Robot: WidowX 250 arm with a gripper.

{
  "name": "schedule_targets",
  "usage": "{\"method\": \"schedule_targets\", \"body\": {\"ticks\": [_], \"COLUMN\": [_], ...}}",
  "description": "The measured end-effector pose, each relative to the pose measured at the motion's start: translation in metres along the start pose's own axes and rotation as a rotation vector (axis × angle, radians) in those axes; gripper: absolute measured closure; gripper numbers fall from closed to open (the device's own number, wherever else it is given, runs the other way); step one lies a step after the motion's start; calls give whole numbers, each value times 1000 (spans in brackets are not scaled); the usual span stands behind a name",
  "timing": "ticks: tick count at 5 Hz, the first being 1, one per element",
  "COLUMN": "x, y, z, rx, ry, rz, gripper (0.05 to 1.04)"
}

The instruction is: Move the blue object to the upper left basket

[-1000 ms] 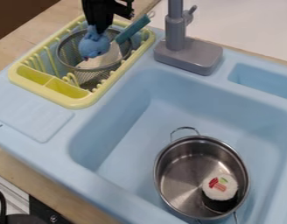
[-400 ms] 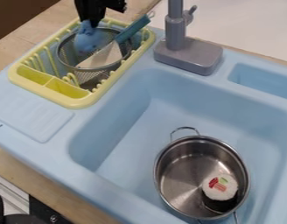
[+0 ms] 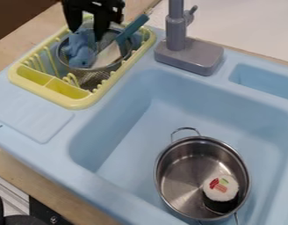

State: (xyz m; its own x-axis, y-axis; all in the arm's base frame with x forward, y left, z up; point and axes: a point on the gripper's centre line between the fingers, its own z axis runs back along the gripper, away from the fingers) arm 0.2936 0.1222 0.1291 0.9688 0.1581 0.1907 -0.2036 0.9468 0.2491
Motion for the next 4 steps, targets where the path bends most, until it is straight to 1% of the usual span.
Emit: {"method": "schedule_targets", "body": {"ticks": [1, 2, 3, 4], "x": [-3, -12, -21, -38], "y": [-1, -10, -21, -32], "z": [10, 13, 14, 17], "rx": [4, 13, -42, -114], "ry": [-27, -34, -32, -12], "rz": [1, -27, -68, -94], "gripper": [87, 84, 84, 84]}}
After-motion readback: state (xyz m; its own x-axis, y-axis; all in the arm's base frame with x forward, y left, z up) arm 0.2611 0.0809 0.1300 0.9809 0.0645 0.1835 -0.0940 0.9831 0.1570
